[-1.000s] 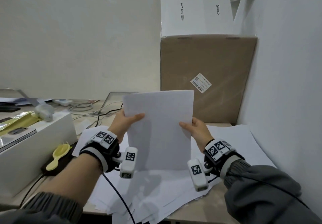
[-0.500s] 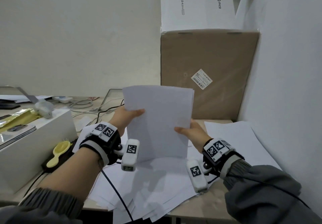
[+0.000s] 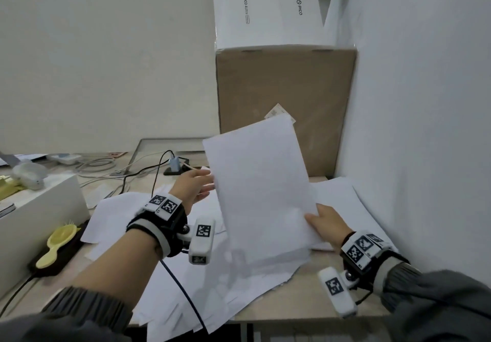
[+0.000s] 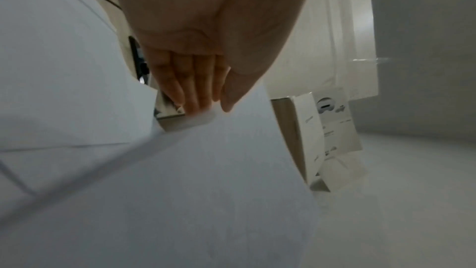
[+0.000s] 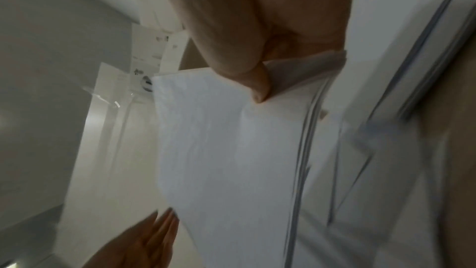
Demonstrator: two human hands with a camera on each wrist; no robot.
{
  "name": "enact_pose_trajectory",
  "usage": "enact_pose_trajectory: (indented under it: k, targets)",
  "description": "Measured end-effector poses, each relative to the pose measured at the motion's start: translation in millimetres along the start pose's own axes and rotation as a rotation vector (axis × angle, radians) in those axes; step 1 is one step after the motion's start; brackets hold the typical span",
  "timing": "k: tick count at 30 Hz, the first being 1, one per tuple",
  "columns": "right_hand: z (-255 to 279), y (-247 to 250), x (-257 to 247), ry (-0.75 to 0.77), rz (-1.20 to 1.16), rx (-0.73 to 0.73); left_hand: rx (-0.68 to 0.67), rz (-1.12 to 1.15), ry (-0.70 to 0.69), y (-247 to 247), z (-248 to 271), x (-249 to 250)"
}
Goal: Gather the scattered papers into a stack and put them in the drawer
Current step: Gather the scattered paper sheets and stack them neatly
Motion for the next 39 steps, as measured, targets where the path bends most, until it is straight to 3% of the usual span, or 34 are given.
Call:
enact_pose_trajectory:
  k: [4, 7, 12, 16, 17, 19, 25, 28, 30, 36, 39]
  targets:
    - [-1, 77, 50, -0.211, 0.244, 0.181, 0.01, -0.041, 0.152, -15, 8, -52]
    - [5, 103, 75, -0.392, 0.281, 0.192, 0.016, -0.115, 0.211, -23, 16, -84]
    - [8, 102, 83, -0.395, 0.541, 0.079, 0.052, -0.274, 0.234, -12, 35, -114]
    - [6, 106, 74, -0.451, 0.394, 0.378, 0.165, -0.457, 0.18, 32, 40, -119]
    - [2, 102, 70, -0.446, 0.387, 0.396, 0.199, -0.509, 0.172, 45, 40, -119]
    - [-11, 74, 61, -0.36, 0.387, 0.277, 0.223, -0.605, 0.199, 67, 40, -120]
    - [4, -57, 8, -0.088, 0.43, -0.312, 0.258, -0.959, 0.408, 118, 38, -136]
    - [15, -105, 1, -0.062, 0.545, -0.507, 0.264, -1.127, 0.516, 146, 20, -163]
    - [23, -127, 4, -0.059, 0.673, -0.614, 0.225, -1.138, 0.527, 137, 31, -157]
    - [26, -142, 15, -0.084, 0.814, -0.659, 0.074, -0.922, 0.451, 99, 32, -156]
    - [27, -142, 15, -0.076, 0.818, -0.633, 0.152, -0.731, 0.413, 93, 34, -144]
Point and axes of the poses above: each hand's wrist, its own z-axis away from the middle knuckle, its own y-axis out of the back of the hand, x = y × z, the point moved 9 cm from there along -z, towards the middle knuckle, and after that the axes turned 3 degrees about z, right-handed, at the moved point
